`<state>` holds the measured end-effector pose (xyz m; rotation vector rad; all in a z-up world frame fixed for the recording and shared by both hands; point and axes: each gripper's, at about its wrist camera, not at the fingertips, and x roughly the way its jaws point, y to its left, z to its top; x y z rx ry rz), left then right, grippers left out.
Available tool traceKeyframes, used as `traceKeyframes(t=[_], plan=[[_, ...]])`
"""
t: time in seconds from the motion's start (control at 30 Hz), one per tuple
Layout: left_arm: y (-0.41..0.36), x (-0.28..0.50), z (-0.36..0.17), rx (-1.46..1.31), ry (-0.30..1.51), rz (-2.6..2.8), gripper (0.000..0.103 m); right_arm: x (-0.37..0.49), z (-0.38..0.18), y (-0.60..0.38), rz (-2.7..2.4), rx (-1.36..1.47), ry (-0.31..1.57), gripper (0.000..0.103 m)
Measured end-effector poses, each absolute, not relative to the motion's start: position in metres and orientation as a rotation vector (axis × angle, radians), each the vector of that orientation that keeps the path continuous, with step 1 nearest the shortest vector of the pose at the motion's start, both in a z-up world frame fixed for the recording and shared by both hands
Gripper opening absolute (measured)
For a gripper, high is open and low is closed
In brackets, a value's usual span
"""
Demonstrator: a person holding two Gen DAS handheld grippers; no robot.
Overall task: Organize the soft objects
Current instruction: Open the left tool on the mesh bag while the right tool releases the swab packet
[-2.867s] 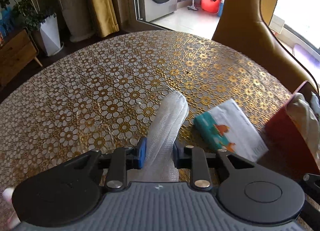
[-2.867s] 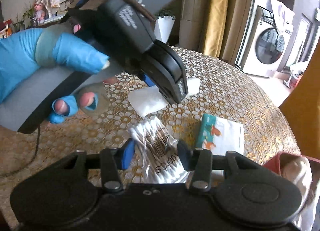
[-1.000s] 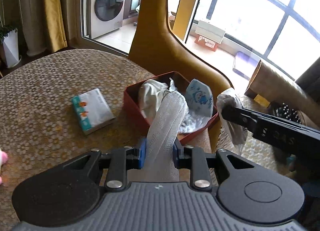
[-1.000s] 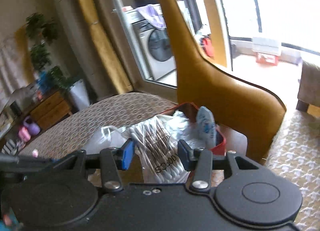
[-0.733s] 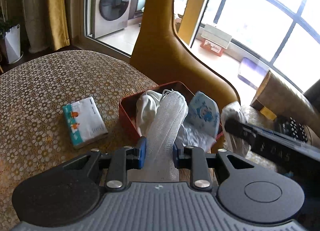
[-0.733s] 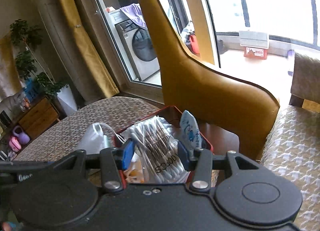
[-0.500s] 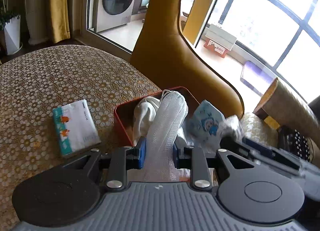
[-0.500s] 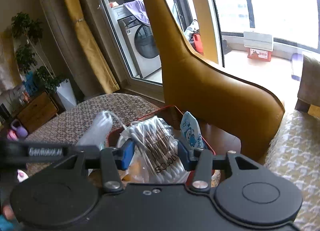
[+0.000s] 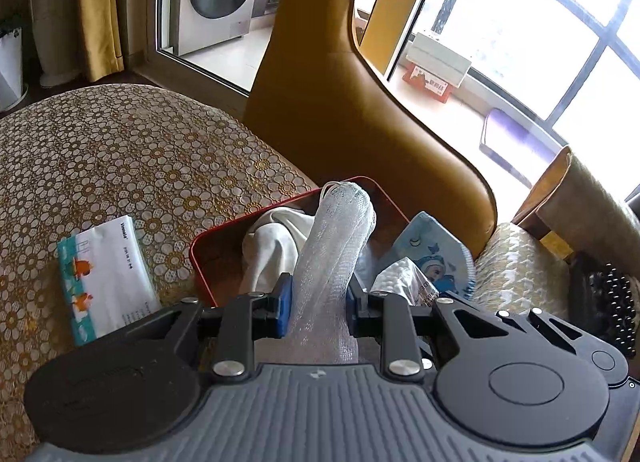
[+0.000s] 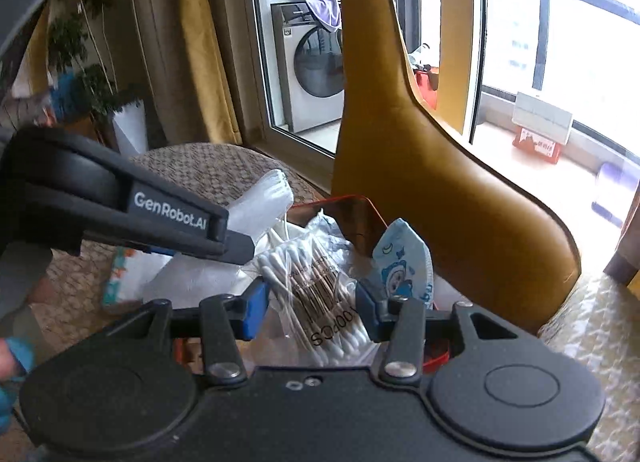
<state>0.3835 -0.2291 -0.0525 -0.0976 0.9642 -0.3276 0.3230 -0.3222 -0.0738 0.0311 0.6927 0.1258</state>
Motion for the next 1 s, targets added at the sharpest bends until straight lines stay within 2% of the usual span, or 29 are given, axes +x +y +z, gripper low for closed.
traceKeyframes(t=[0.37,0.77,0.87,0.93,0.97,1.0], plan=[[-0.237,0.399,-0.074,-0.063,0.984,-0.353,0.026,0.324,-0.086,-0.306,0.142,-0.079,0.700,0.045],[-0.243,0.400,-0.090,0.002,0.985,-0.385,0.027,0.324,-0.093,-0.309,0.126,-0.047,0.732,0.048],[-0.241,0.398,-0.087,0.003,0.971,-0.390,0.033,0.324,-0.093,-0.311,0.124,-0.042,0.731,0.052],[-0.240,0.396,-0.084,-0.003,0.960,-0.390,0.051,0.322,-0.092,-0.311,0.130,-0.036,0.730,0.054],[-0.238,0.394,-0.082,-0.004,0.947,-0.381,0.064,0.326,-0.092,-0.312,0.129,-0.033,0.729,0.056],[-0.237,0.392,-0.080,-0.001,0.931,-0.376,0.068,0.326,-0.091,-0.313,0.128,-0.031,0.726,0.057]])
